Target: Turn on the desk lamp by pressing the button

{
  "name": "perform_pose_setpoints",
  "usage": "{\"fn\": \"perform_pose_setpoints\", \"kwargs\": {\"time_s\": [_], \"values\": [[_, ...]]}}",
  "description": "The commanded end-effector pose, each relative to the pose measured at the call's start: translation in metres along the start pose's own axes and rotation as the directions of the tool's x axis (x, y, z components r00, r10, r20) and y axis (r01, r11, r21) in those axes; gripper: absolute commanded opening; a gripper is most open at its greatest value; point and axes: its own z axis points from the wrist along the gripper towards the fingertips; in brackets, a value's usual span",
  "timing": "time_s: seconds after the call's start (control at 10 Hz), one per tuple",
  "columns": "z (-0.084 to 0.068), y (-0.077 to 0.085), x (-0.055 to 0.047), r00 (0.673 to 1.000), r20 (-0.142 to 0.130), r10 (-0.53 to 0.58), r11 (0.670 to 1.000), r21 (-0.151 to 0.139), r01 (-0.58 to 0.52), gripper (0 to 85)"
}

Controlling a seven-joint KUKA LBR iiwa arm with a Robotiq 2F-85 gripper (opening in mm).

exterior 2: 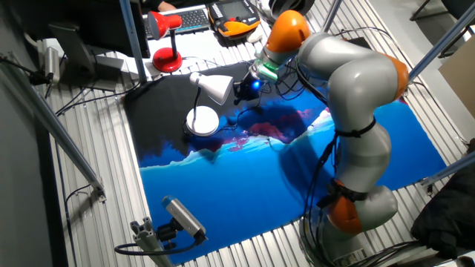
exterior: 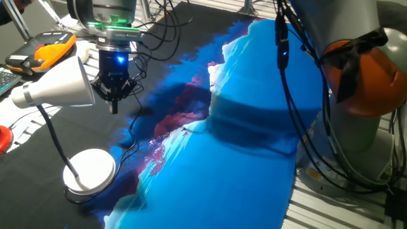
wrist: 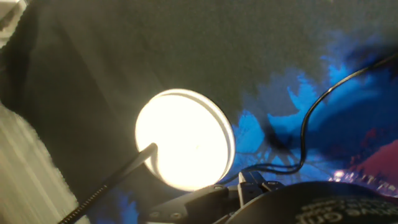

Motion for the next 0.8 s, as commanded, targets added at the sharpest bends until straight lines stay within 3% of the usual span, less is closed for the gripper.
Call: {"fn": "perform_pose_setpoints", "kwargs": {"time_s": [0.0,0.3,0.6,0.7], "values": [[-0.0003,-0.0002,-0.0001,1.0,-0.016,0.004,1.0,0.002,-0.003,0.0],[-0.0003,-0.0002,-0.0001,0.999,-0.036,-0.001,1.0,0.002,0.001,0.0],[-0.0003,-0.0002,-0.0001,0.999,-0.032,0.016,0.999,-0.027,-0.017,0.0],[0.0057,0.0031,-0.0006,0.999,-0.025,0.033,0.998,-0.054,-0.034,0.0]]}}
